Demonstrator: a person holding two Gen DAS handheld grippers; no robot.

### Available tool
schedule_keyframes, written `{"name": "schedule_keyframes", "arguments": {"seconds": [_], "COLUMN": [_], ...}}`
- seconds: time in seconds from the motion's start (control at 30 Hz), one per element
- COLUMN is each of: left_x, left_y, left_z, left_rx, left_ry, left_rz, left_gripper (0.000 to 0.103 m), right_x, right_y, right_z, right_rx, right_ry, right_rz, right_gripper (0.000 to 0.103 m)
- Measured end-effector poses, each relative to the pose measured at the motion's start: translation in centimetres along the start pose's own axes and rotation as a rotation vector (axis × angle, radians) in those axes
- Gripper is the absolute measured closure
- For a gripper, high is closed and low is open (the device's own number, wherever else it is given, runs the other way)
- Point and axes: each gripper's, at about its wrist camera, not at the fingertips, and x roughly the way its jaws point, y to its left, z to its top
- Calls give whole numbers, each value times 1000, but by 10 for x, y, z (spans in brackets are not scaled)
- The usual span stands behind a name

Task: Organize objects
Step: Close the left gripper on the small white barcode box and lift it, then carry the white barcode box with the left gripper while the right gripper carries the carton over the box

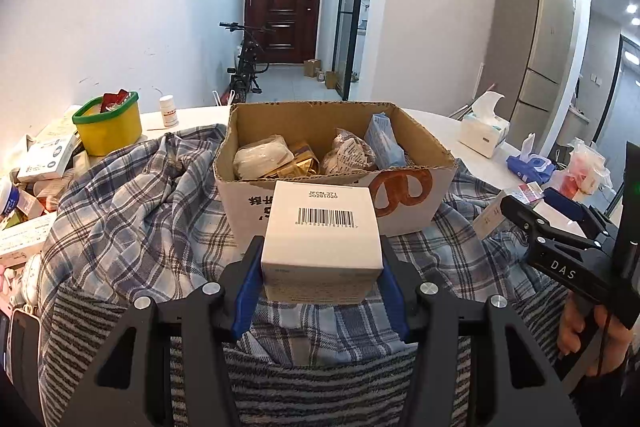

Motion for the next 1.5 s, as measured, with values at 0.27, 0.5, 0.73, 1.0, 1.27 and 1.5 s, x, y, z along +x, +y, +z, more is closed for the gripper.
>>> {"name": "schedule_keyframes", "arguments": {"seconds": [0.27,0.5,0.73,1.0,1.27,1.5], "left_x": [-9,-35,-66,-84,-28,8], "left_y": [4,4,3,11,21,28], "left_z": [1,28,75,111,103,93], "left_rx": [-26,-5,-11,-64,-58,-63], "left_ry": [-34,-129,-288,-449,-325,-217], "left_rz": [0,19,70,78,64,31], "left_gripper": [48,48,48,48,48,48], "right_x": [-10,-40,-72,-89,-52,-13], "right_y": [-5,-1,18,44,62,71], "right_z": [5,37,92,133,136,121], "right_rx": [16,31,24,67,72,50], "right_ry": [-13,-91,-228,-333,-278,-202], "right_rz": [7,58,99,174,169,153], "right_gripper": [16,16,16,16,16,16]}}
